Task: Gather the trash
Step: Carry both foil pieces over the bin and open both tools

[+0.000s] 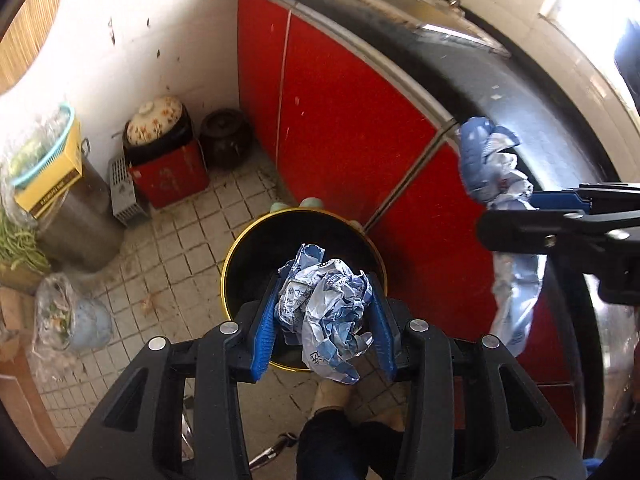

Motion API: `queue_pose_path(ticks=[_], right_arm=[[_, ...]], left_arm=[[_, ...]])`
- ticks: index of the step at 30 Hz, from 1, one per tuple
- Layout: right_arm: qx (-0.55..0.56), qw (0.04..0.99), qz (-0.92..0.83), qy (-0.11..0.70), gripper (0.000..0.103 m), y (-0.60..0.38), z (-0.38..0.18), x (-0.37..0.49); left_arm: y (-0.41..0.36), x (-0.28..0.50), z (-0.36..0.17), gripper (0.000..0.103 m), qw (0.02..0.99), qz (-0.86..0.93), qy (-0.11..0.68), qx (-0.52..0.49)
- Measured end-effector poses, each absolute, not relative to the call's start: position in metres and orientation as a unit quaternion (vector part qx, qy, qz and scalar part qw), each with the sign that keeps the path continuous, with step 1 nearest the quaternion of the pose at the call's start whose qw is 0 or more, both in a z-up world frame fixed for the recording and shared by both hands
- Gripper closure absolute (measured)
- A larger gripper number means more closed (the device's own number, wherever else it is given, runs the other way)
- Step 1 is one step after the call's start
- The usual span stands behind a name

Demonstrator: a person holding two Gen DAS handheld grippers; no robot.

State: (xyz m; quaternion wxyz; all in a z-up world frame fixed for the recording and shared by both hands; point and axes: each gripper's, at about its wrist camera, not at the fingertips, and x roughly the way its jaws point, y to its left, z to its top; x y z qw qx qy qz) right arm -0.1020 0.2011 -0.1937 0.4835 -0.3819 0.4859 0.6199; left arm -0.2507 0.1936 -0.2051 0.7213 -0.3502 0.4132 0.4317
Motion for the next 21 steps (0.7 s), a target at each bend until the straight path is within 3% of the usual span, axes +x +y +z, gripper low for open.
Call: queue_pose_path(ticks=[7,10,14,16,21], right_arm=[[-0.426,0.477,0.603,0.477,0.064,0.221,-0.217,-0.111],[-0.440,0.477,0.601,0.466,0.062,0.229,-0.217,-0.115],[-0.449,0.476,0.601,0.458,0.050,0.235,-0.215,-0.121],[-0.447,0.474,0.604,0.459,0.038,0.236,-0.212,-0.123],[-0.436,0.480,0.613,0.451,0.034,0.230,-0.194,-0.117]], left_arm=[[0.207,-0.260,-0.241,0.059,0.709,0.424,0.413,-0.382],[0.211,-0.264,-0.249,0.047,0.708,0.423,0.414,-0.385],[0.210,-0.267,-0.250,0.027,0.706,0.432,0.411,-0.383],[0.209,-0.268,-0.251,0.025,0.703,0.436,0.412,-0.382],[0.205,-0.269,-0.241,0.019,0.700,0.445,0.412,-0.378]])
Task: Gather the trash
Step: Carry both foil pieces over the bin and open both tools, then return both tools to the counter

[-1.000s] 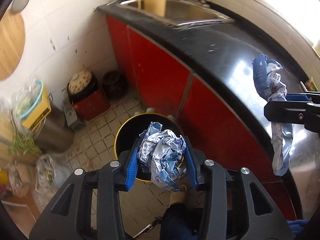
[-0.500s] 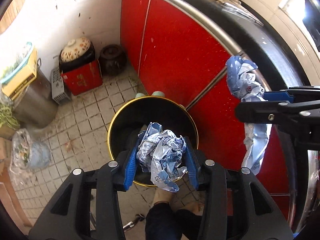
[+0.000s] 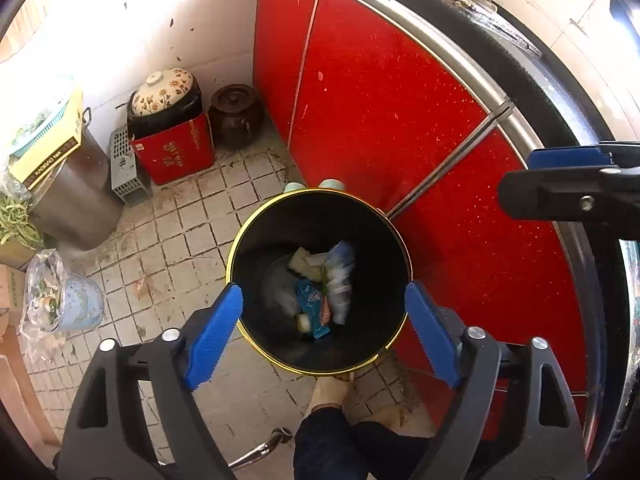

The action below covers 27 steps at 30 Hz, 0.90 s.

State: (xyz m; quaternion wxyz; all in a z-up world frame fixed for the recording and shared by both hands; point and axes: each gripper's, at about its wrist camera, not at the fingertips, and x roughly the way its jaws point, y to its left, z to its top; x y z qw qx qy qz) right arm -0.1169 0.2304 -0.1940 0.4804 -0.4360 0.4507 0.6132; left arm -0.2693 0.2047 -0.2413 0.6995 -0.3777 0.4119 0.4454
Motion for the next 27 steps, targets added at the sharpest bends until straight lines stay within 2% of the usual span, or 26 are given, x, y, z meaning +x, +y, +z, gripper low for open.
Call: queue_pose_path(ticks=[5,11,19,24,27], right_arm=[[-0.387,0.509,0.622,0.452,0.023,0.200,-0.151,-0.091],[-0.312,0.596,0.600,0.434,0.013,0.118,-0.081,-0.028],[-0.200,0.764,0.433,0.434,0.013,-0.046,-0.032,0.095],[-0.107,0.823,0.314,0.461,0.013,-0.157,-0.025,0.154],[-0.065,0.845,0.258,0.464,0.013,-0.215,-0.025,0.169]], left_arm=[[0.189,-0.257,-0.210,0.010,0.706,0.449,0.432,-0.336],[0.144,-0.206,-0.157,0.009,0.735,0.415,0.467,-0.264],[0.077,-0.073,-0.101,0.008,0.821,0.259,0.482,-0.165],[0.033,0.022,-0.082,0.008,0.851,0.171,0.490,-0.076],[0.013,0.068,-0.072,0.008,0.858,0.137,0.489,-0.077]])
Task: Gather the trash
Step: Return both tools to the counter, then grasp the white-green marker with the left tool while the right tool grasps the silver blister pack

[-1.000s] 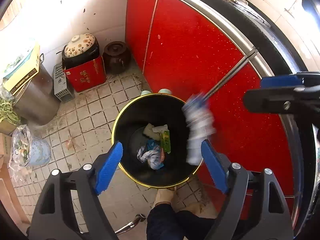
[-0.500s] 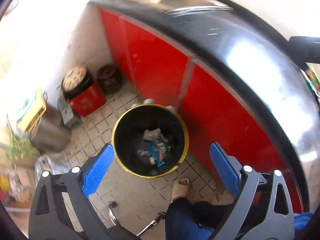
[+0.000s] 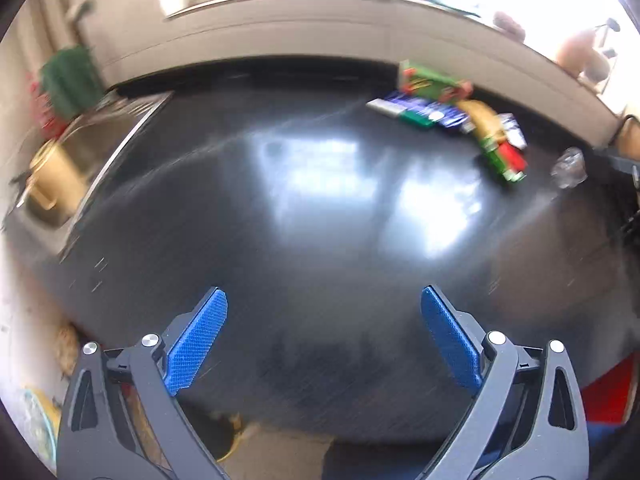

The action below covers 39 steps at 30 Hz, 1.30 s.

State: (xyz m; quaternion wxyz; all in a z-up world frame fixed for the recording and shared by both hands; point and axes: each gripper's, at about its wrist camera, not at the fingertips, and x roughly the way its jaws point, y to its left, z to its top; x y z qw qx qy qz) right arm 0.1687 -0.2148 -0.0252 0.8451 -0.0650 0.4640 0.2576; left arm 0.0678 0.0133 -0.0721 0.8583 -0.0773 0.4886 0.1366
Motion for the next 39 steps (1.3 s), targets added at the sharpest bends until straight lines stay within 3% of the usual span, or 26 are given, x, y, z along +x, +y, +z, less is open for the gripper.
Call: queue_pose_path(ticks=[12,27,35,39], right_arm=[[0.035,0.863,0.169,0.475,0.013,-0.317,-0.038,0.216],[0.060,0.807,0.195,0.554,0.014,-0.268,-0.114,0.360],[0.073,0.776,0.189,0.597,0.023,-0.260,-0.161,0.403],[0.068,0.771,0.198,0.601,0.036,-0.255,-0.172,0.408]], left_arm=[[-0.029,0.160,-0.067,0.008,0.854,0.095,0.502,-0.097],[0.008,0.302,-0.122,0.009,0.815,0.177,0.532,-0.149],[0.034,0.344,-0.156,0.009,0.783,0.228,0.534,-0.223],[0.031,0.357,-0.164,0.009,0.782,0.243,0.538,-0.202]])
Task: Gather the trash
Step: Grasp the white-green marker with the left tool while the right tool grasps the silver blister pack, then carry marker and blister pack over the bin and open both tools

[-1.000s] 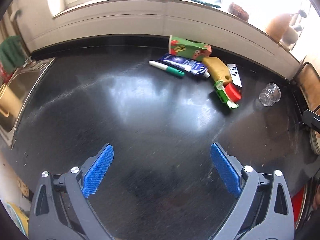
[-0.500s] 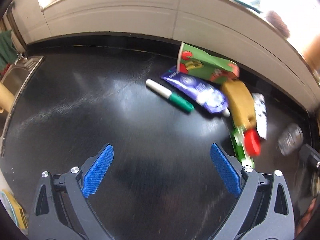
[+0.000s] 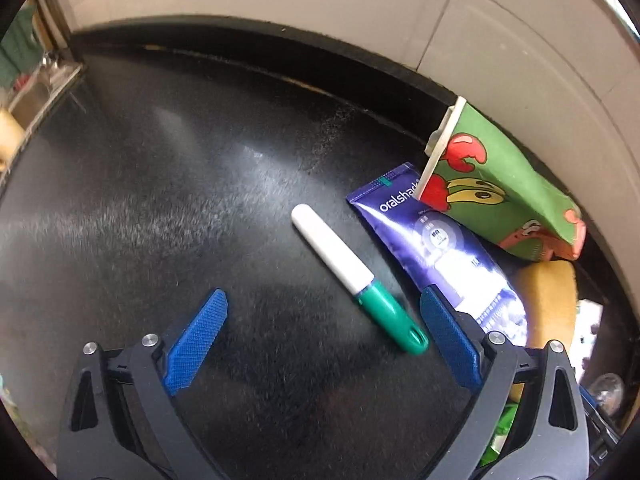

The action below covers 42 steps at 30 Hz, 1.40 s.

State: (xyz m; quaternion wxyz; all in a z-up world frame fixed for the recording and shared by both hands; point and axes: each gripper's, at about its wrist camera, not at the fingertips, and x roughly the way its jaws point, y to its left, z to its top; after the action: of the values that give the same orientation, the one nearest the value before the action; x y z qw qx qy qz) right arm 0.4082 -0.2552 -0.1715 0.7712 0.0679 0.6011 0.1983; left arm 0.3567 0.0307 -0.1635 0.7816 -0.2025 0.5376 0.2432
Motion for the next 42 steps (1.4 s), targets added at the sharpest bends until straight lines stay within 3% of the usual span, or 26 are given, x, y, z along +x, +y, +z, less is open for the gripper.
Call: queue_pose_path(ticks=[3,5,6,8,9,17,29,42], right_arm=[[0.075,0.764,0.211,0.604,0.051,-0.252,-0.173,0.409],[0.073,0.768,0.216,0.598,0.059,-0.250,-0.170,0.406],[0.072,0.769,0.218,0.596,0.063,-0.249,-0.168,0.404],[0.071,0.773,0.220,0.591,0.065,-0.250,-0.163,0.399],[0.070,0.775,0.220,0.589,0.067,-0.250,-0.161,0.398],[0.058,0.796,0.224,0.559,0.068,-0.259,-0.129,0.371],[0.012,0.812,0.245,0.529,0.068,-0.265,-0.084,0.291],[-0.026,0.805,0.274,0.526,0.067,-0.242,-0.077,0.190]], left_arm=[[0.024,0.362,-0.162,0.015,0.791,0.235,0.535,-0.183],[0.016,0.364,-0.159,0.043,0.801,0.228,0.532,-0.152],[0.013,0.364,-0.158,0.052,0.806,0.221,0.531,-0.143],[0.007,0.363,-0.156,0.083,0.813,0.201,0.530,-0.133],[0.005,0.362,-0.155,0.089,0.814,0.194,0.532,-0.129],[-0.009,0.324,-0.137,0.090,0.825,0.150,0.534,-0.106],[-0.055,0.193,-0.088,0.089,0.845,0.093,0.524,-0.058],[-0.048,0.115,-0.080,0.089,0.847,0.089,0.520,-0.060]])
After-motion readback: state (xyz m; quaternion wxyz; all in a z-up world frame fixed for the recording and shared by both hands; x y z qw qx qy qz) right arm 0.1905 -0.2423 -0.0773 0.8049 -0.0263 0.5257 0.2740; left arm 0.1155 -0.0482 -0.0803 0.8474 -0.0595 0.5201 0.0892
